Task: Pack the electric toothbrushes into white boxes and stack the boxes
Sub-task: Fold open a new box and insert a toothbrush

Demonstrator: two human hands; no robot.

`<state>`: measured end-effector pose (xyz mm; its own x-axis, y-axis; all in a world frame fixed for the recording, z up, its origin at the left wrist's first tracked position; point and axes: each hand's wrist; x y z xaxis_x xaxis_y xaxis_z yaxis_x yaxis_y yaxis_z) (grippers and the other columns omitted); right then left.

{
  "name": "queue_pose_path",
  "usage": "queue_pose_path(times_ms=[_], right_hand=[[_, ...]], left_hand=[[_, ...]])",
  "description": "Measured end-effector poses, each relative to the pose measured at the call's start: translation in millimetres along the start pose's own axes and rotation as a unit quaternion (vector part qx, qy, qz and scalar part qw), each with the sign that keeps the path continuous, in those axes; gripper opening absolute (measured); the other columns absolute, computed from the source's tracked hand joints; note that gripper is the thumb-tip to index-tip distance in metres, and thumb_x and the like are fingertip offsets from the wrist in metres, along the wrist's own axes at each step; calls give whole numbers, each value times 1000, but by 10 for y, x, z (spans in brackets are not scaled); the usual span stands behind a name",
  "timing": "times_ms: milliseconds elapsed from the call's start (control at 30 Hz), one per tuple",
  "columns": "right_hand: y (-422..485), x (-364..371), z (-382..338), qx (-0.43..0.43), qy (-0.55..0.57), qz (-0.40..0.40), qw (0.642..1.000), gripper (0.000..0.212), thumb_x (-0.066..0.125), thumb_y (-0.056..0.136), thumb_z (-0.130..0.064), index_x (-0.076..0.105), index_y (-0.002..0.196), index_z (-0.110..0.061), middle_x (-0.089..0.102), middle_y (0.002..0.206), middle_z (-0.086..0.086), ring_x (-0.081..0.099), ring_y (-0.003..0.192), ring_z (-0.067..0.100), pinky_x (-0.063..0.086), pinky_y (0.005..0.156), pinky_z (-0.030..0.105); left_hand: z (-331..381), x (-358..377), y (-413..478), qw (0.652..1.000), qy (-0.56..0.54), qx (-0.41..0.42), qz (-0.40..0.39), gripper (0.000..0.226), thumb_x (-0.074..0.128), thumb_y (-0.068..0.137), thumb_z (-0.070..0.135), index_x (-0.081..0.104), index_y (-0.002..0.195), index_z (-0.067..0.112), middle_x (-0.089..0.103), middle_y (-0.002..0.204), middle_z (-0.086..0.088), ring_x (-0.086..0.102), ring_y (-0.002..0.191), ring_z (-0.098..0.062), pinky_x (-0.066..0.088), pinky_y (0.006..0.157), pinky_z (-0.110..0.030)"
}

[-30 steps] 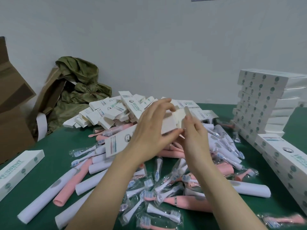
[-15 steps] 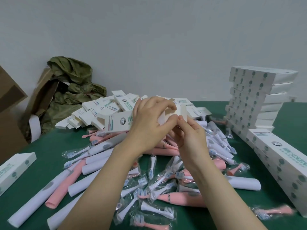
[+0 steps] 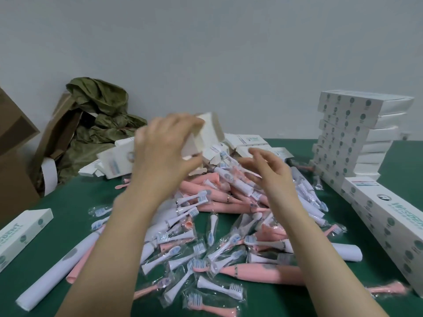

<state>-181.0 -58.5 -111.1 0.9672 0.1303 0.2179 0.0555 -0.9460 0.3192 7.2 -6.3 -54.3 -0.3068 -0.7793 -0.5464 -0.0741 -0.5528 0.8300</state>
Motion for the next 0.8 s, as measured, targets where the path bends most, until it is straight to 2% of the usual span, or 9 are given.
queue_pose_path(times_ms=[100,167,233,300,400,467,600,667,800], right_hand=[[66,-157,173,9,-270,22,963,15,53,94,-15,62,106,-17,69,96,-3,65,88,15,52,68,22],[61,-113,317,-6,-436,-34,899,17,52,92,-14,65,102,-16,67,97,-3,62,88,16,50,73,27],[48,-42,446,-27,-578,-70,813,21,48,92,-14,66,102,-16,67,99,4,58,98,24,49,80,34],[63,-21,537,-33,-666,-90,740,22,44,93,-11,63,104,-13,64,104,10,51,111,29,45,82,34],[94,-6,596,-21,-708,-152,689,21,43,98,-23,60,104,-12,61,110,10,43,118,30,38,84,35],[118,8,562,-21,-711,-171,682,27,42,98,-33,60,104,-14,58,111,8,45,113,30,35,82,35],[143,-1,418,-47,-658,-116,743,23,48,94,-28,65,106,-20,58,107,3,53,103,26,42,76,33],[102,62,405,-72,-629,-136,762,23,52,92,-28,61,112,-21,60,107,3,54,100,25,42,72,32],[70,263,506,-89,-637,-161,749,31,43,98,-26,52,125,-12,55,113,9,52,106,28,38,72,32]], left_hand=[[-247,-4,-24,998,46,-42,7,48,79,67,24,62,111,18,61,115,-4,50,105,-32,33,86,-42],[-354,77,-102,997,40,-60,-33,47,76,68,20,62,113,12,60,115,-8,51,107,-35,34,91,-44],[-411,170,-236,995,39,-75,-61,47,75,70,16,62,114,11,59,116,-7,49,110,-33,32,95,-41],[-432,248,-372,994,43,-80,-68,46,76,71,16,62,115,14,59,118,-3,47,111,-29,30,96,-39],[-451,300,-476,994,33,-58,-82,45,77,71,18,64,113,16,61,117,0,48,110,-28,31,95,-41],[-489,296,-508,996,28,-40,-80,44,80,69,19,65,110,15,63,112,-1,51,105,-30,35,89,-41],[-542,264,-549,997,-5,-60,-51,45,81,69,19,65,111,13,63,113,-2,53,106,-29,32,91,-35],[-547,273,-558,997,-13,-61,-42,46,81,69,18,65,112,13,63,114,-3,52,106,-30,32,92,-35],[-541,337,-599,997,-6,-52,-52,47,82,68,17,65,112,14,63,115,-2,53,105,-29,38,91,-42]])
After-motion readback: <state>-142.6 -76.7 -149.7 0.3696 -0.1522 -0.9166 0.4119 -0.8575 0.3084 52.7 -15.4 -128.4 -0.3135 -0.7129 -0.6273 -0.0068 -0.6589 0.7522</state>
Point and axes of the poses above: each hand's wrist, its own y-axis towards the middle knuckle, its own x-axis out of the palm, z = x × y
